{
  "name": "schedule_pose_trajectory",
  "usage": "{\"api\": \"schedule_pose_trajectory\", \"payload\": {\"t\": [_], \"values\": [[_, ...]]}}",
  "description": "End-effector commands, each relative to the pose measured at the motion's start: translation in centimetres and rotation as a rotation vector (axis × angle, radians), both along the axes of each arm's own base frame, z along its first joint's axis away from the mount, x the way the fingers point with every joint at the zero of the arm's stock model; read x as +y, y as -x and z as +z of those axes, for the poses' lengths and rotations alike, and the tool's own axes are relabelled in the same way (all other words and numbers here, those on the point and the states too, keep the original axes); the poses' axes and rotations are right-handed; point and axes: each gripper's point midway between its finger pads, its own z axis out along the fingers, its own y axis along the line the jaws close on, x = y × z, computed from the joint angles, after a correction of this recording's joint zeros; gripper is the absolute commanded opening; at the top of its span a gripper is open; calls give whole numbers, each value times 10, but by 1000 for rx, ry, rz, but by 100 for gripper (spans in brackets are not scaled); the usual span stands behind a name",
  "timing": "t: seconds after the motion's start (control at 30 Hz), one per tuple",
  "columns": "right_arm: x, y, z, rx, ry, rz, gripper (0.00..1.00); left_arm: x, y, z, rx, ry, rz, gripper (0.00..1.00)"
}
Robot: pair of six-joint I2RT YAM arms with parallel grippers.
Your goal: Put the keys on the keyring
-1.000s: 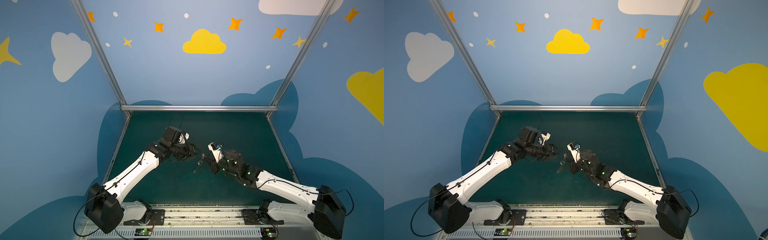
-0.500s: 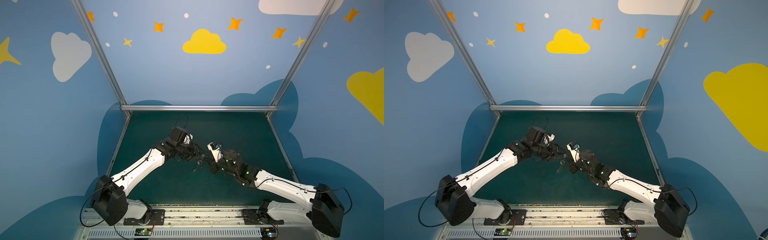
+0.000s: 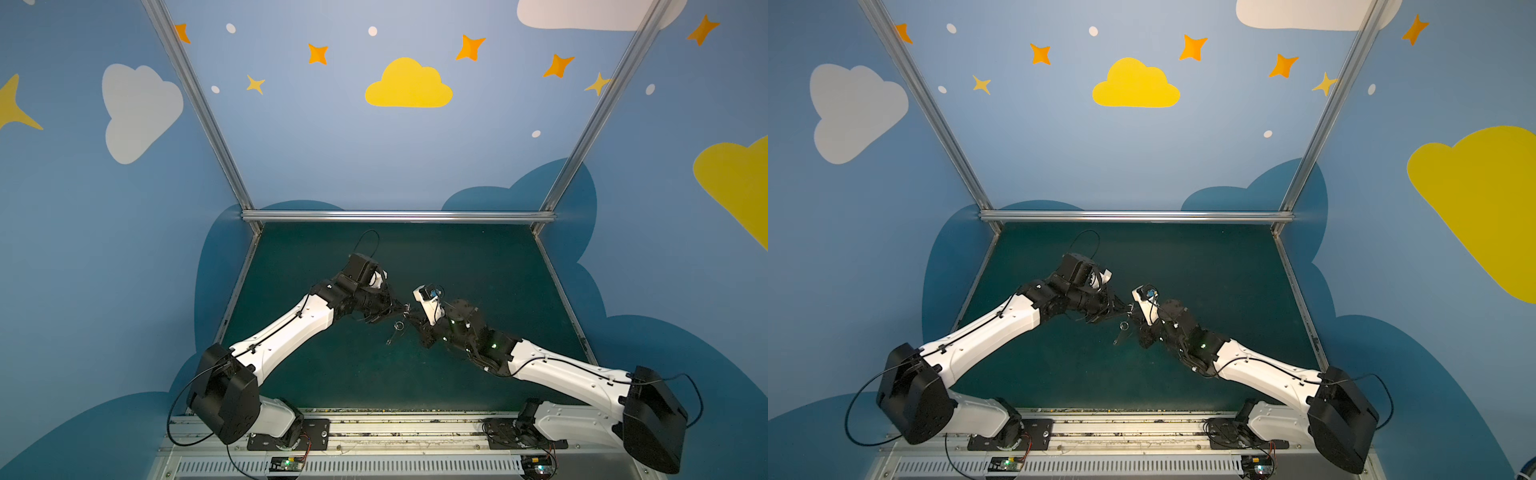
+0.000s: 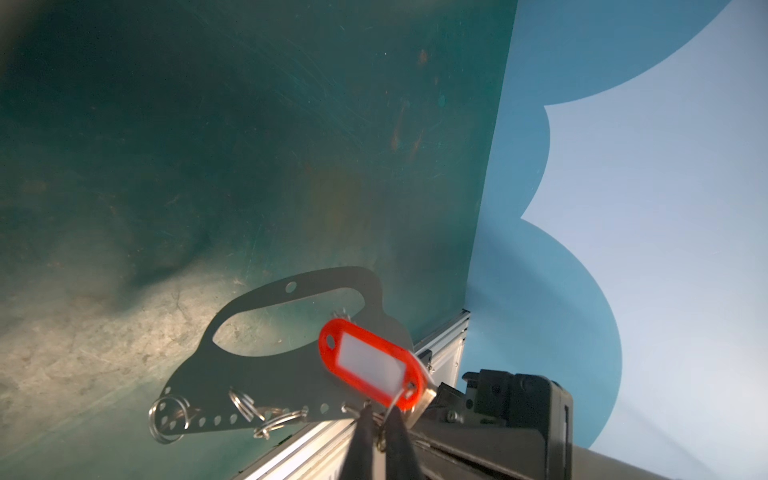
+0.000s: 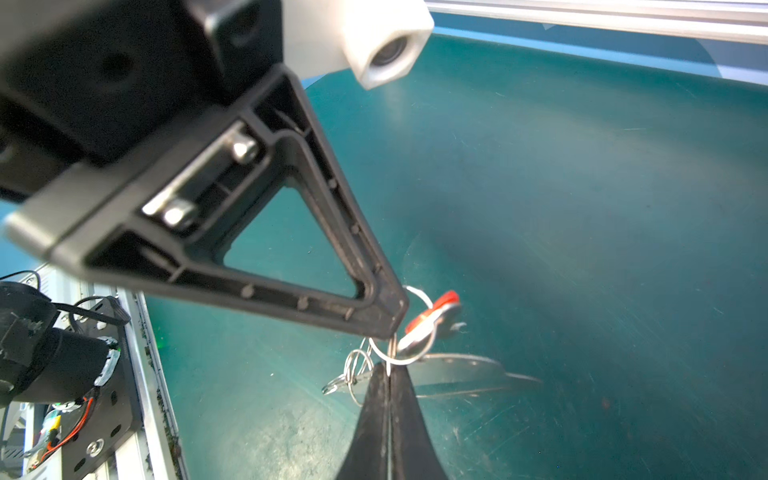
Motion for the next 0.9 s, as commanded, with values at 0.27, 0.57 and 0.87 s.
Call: {"api": "schedule_pose_trajectory", "payload": {"t": [0.27, 0.57, 0.87], "values": [[0, 1, 17, -53, -24, 1, 0, 11, -9, 15, -50, 5, 3, 4], [-18, -4, 9, -66, 11, -64, 0, 7, 2, 38, -79, 87, -124, 4], [-17, 9, 24, -98, -2, 28, 0, -3, 19, 53, -84, 156, -286, 4]]}}
